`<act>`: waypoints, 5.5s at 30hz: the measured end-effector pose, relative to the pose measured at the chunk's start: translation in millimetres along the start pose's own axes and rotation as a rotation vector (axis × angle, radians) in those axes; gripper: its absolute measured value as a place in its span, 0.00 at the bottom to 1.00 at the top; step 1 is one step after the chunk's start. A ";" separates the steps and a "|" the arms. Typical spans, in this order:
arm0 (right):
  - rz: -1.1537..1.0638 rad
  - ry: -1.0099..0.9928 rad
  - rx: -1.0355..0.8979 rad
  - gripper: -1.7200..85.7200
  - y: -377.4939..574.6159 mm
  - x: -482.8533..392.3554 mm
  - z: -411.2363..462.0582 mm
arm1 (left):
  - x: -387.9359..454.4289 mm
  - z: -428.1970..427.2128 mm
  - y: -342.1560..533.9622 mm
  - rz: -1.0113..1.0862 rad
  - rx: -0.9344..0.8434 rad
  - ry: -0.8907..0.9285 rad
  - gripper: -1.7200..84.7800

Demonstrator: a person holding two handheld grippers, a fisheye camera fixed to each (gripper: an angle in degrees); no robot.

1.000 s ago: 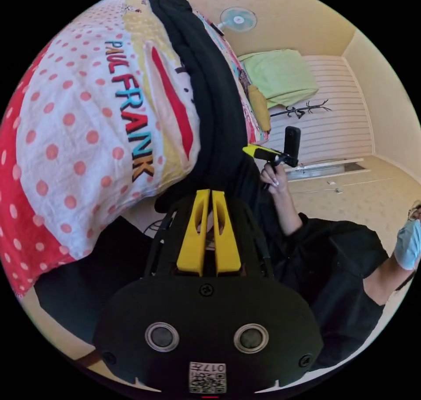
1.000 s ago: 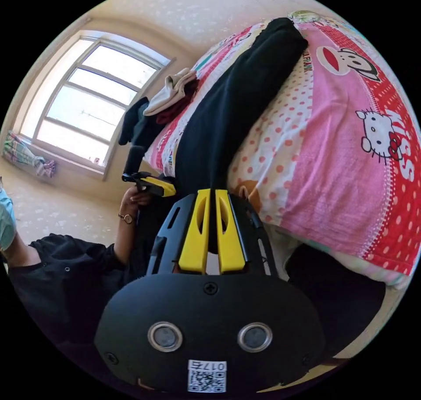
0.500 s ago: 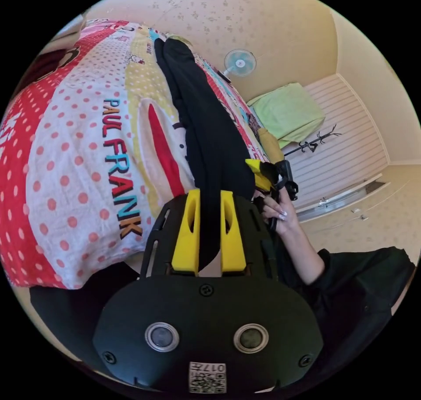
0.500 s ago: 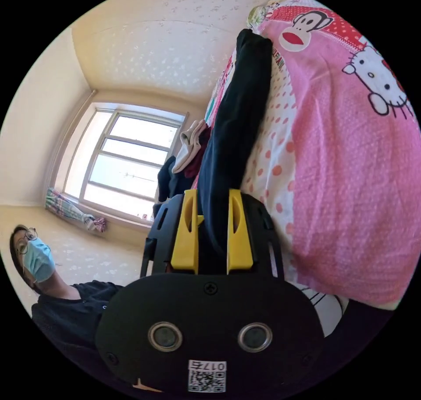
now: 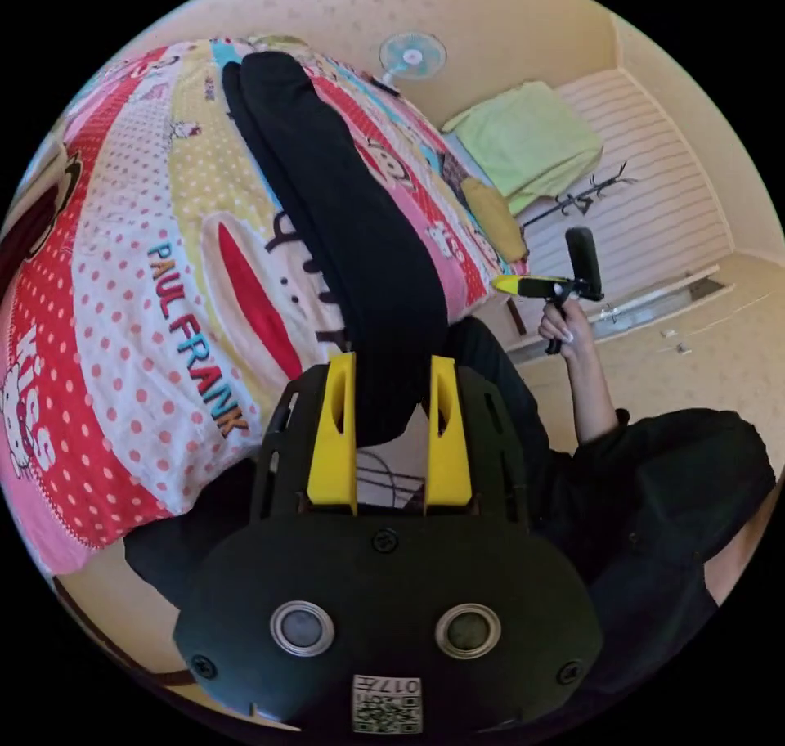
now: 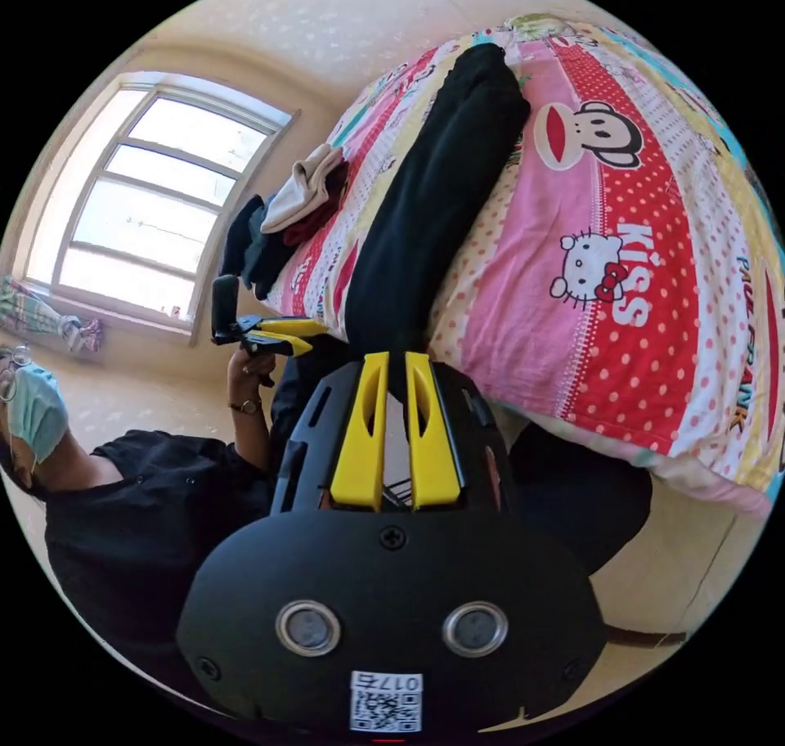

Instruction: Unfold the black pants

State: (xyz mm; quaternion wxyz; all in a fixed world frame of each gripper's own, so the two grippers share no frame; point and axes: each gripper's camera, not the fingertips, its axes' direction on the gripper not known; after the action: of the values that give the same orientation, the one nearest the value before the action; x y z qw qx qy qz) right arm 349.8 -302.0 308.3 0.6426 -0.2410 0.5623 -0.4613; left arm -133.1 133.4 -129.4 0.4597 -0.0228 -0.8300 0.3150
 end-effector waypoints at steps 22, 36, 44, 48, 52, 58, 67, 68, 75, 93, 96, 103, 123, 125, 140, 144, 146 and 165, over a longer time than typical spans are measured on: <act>0.099 0.605 0.056 0.08 -399.2 -4.3 256.8 | 2.8 84.6 4.9 0.062 0.117 -0.175 0.06; -0.082 0.177 0.114 0.11 -345.2 -22.2 180.3 | -84.4 35.9 0.1 -0.124 0.208 0.241 0.11; -0.004 0.239 0.122 0.17 -188.9 27.6 80.6 | -107.6 15.1 -16.0 -0.179 0.344 0.225 0.21; 0.030 -0.206 0.298 0.14 -78.1 65.4 76.6 | -92.2 49.6 -38.6 -0.156 0.254 0.213 0.16; 0.069 -0.407 0.240 0.08 -46.5 65.4 82.2 | -80.8 58.2 -39.8 -0.188 0.227 0.166 0.09; -0.045 -0.242 0.042 0.08 -44.5 15.2 50.8 | -80.2 60.0 -36.6 -0.209 0.026 0.263 0.10; 0.032 -0.406 0.183 0.16 -109.2 46.4 -10.1 | -121.3 26.0 -87.7 -0.281 0.228 0.367 0.21; 0.043 -0.393 0.177 0.17 -125.0 49.3 -10.7 | -119.4 29.4 -95.4 -0.271 0.207 0.342 0.21; 0.065 -0.518 0.086 0.16 -193.0 40.3 19.3 | -93.3 77.5 -148.9 -0.257 0.079 0.253 0.18; 0.049 -0.581 0.163 0.20 -196.0 -35.0 -46.5 | 35.7 69.5 -120.7 -0.065 0.214 0.388 0.08; 0.113 -0.704 0.153 0.24 -184.5 -13.2 -8.9 | 35.2 97.4 -105.1 -0.110 0.178 0.398 0.08; 0.033 -1.049 0.152 0.13 -206.1 -56.3 59.2 | 51.3 107.8 -83.7 -0.151 0.202 0.389 0.08; -0.956 -0.435 0.466 0.04 -269.0 -546.8 -282.9 | 421.2 -163.1 -145.2 0.544 0.705 0.404 0.08; -0.894 -0.453 0.459 0.04 -300.8 -544.3 -281.8 | 409.3 -159.5 -171.8 0.482 0.710 0.384 0.08; -0.499 -0.242 0.419 0.04 -532.0 -399.7 -114.8 | 163.3 -7.5 -311.8 0.172 0.590 0.060 0.08; -0.500 -0.166 0.339 0.05 -448.1 -339.6 -20.0 | 93.6 102.1 -210.0 0.141 0.468 0.078 0.08; -0.433 -0.206 0.273 0.05 -401.8 -305.0 20.1 | 66.6 148.1 -155.6 0.081 0.399 0.113 0.08; 0.000 -0.205 0.406 0.31 -323.6 -210.5 -19.8 | -84.7 111.5 -98.6 -0.198 0.383 0.091 0.30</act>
State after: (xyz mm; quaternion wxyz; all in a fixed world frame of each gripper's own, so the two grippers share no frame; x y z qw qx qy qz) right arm 239.1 -264.3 676.8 0.7317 -0.1522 0.3896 -0.5382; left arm -146.2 -29.3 -181.5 0.5212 0.1324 -0.7315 0.4191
